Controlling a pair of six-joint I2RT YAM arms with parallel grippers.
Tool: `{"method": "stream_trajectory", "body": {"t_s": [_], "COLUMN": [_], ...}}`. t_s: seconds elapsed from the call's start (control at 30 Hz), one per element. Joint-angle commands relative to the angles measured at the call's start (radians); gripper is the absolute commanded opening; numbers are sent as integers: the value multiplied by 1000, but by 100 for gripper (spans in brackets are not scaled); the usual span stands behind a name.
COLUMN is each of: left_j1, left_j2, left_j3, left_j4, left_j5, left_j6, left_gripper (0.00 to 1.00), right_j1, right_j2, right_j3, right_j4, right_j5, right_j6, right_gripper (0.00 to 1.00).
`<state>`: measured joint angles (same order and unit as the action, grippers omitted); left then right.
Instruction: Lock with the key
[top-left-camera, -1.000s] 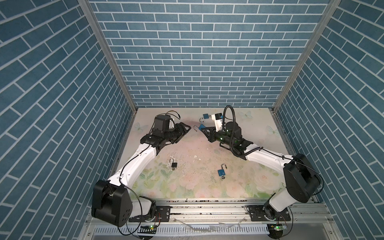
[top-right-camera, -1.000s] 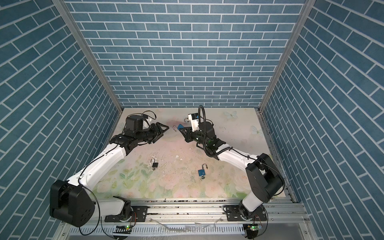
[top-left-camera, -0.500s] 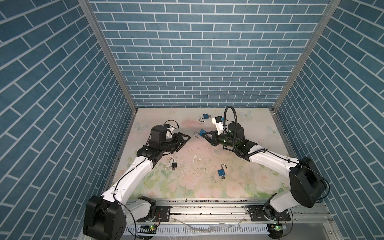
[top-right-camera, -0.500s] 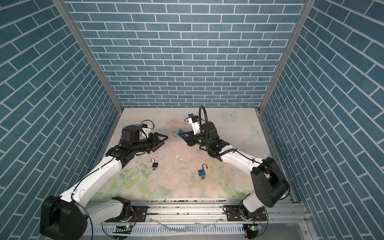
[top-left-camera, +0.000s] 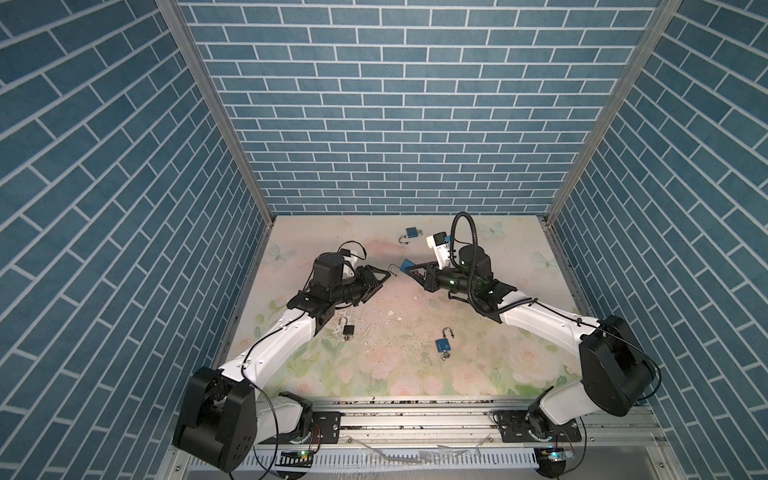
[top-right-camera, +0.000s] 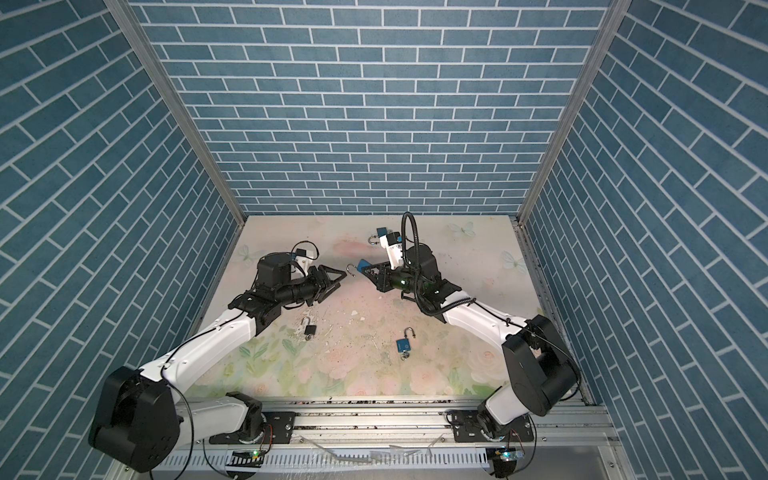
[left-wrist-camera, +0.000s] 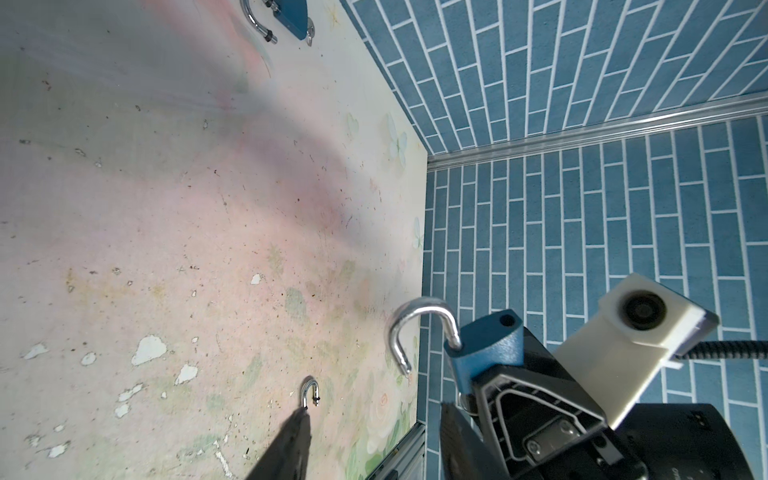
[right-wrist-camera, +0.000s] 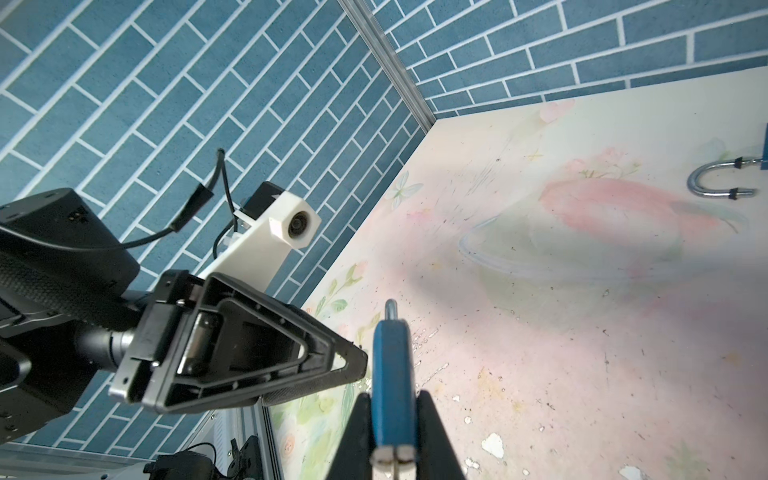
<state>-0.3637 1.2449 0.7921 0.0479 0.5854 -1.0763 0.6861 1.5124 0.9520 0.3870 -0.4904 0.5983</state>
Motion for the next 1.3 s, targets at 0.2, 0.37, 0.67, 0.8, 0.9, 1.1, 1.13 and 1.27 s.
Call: {"method": "stream_trajectory", "body": {"t_s": [0.2,0.37,0.67,0.8,0.9,1.1,1.13,1.27], "left_j1": [-3,-3,-3,-3,-3,-3,-4,-3], "left_j2": [55,102,136,140,138,130,126,100], "left_j3": [58,76,146,146,135,128,127,126], "left_j4": [-21,-18,-20,-34,-32,-78,-87,-89], "left_j5": [-1,-12,-9,-6,-8,-25,-28,-32], "left_j6": [66,85,95,98,96,109,111,113], "left_gripper": [44,40,40,40,40,40,40,40], "right_j1": [-1,-2,2,1,2,-5,-6,-14], "right_j2": [-40,-58,-62,-54,-44,-61,-64,-60], "right_j3": [-3,-19,-40,-42,-35,-10,-3,2], "right_j4": [90,100,122,127,128,37,16,-4], "right_j5": [-31,-37,-48,-47,-52,-11,-3,-14], "right_j6": [42,54,66,66,66,15,6,-1], "right_gripper": [0,0,0,0,0,0,0,0]}}
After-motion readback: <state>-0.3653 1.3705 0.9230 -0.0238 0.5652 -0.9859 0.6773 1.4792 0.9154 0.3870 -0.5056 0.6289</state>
